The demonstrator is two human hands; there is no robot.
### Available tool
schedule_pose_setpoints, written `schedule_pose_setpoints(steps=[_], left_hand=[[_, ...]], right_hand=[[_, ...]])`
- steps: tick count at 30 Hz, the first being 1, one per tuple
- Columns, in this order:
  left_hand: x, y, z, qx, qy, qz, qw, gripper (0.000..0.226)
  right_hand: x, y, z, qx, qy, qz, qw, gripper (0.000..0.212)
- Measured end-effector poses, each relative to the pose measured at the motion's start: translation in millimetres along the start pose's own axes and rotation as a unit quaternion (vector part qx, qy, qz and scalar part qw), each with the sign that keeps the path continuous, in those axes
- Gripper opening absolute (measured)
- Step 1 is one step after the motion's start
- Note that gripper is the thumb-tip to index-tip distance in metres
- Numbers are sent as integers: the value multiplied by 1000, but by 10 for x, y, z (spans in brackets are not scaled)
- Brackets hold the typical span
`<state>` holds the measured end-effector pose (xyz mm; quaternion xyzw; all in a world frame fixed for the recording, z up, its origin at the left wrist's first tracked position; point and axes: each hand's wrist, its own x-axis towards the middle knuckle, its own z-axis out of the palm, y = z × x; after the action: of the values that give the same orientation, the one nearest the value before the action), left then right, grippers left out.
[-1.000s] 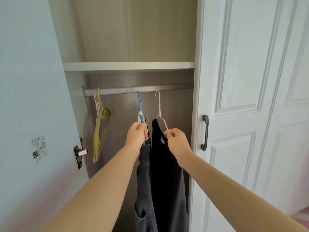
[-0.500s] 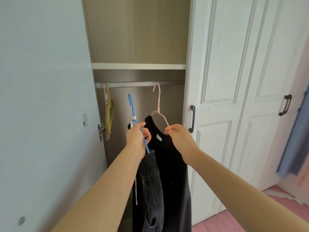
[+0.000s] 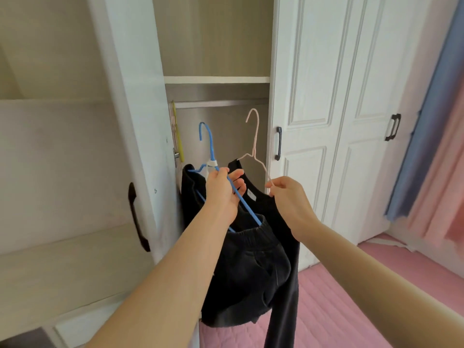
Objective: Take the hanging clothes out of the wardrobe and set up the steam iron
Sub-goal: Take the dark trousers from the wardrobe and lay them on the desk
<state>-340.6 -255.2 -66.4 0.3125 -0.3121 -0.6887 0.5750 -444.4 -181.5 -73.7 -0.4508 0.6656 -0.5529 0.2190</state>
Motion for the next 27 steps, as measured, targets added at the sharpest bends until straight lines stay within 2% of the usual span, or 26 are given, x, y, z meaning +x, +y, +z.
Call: schedule_pose_setpoints(steps=[8, 14, 20, 27], left_hand=[[-1064, 26, -145, 28, -130, -26, 991, 9], [-1704, 110, -201, 23, -207, -38, 977, 17], [-2286, 232, -89, 9, -235, -37, 971, 15], [-2944, 190, 14, 31, -213, 0, 976, 13]], right_hand=[[-923, -32, -372, 9, 32, -9, 999, 23], [-1450, -118, -710, -7, 38, -25, 999, 22], [-1781, -231, -1085, -27, 6, -45, 999, 24], [-2128, -340, -1540, -38, -74, -83, 993, 21]])
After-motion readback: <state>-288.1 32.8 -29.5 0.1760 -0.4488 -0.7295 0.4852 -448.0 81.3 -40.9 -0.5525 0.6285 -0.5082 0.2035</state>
